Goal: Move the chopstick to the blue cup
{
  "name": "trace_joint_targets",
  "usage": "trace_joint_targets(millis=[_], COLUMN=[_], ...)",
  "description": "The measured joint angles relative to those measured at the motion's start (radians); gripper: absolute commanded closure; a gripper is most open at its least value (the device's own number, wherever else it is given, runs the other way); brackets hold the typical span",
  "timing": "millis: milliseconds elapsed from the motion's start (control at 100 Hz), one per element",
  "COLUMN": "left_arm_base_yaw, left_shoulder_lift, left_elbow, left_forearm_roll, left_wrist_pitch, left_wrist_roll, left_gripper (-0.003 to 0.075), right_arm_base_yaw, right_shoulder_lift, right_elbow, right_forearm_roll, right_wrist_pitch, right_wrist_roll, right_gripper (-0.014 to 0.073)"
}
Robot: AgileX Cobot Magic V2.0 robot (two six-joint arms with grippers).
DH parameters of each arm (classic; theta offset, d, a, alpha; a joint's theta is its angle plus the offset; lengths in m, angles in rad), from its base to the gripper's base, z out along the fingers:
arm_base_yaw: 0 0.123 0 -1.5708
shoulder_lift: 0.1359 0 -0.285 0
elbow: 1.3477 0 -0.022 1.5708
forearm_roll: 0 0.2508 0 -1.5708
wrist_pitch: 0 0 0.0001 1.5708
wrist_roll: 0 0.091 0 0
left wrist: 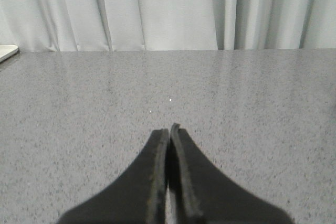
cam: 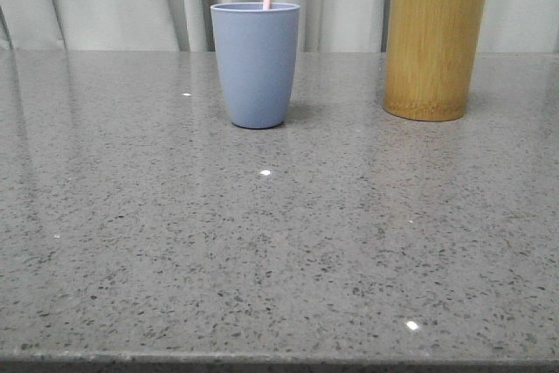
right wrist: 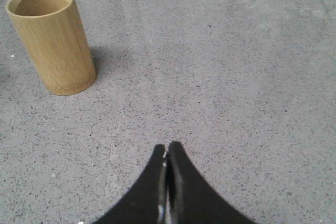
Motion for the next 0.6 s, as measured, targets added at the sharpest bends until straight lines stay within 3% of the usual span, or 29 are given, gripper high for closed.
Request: trace_joint_targets(millis=[260,600], left_arm_base_yaw=[0.0,-0.024], left_shoulder_lift=[-0.12,-0.12], left_elbow=[0.155,0.198], left_forearm_roll=[0.0,0.045], left_wrist_pitch=[-0.029,-0.106], left_wrist_roll=[-0.063,-0.079], left_gripper=[0.0739,0.0739], right_arm_base_yaw=[0.0,0.0], right_shoulder_lift=[-0.001,-0.001], right_elbow=[0.0,0.002], right_forearm_roll=[0.0,0.0], right_wrist_pitch=[0.0,-0.002], right_wrist_roll=[0.0,0.0], right_gripper=[0.0661,0.0661])
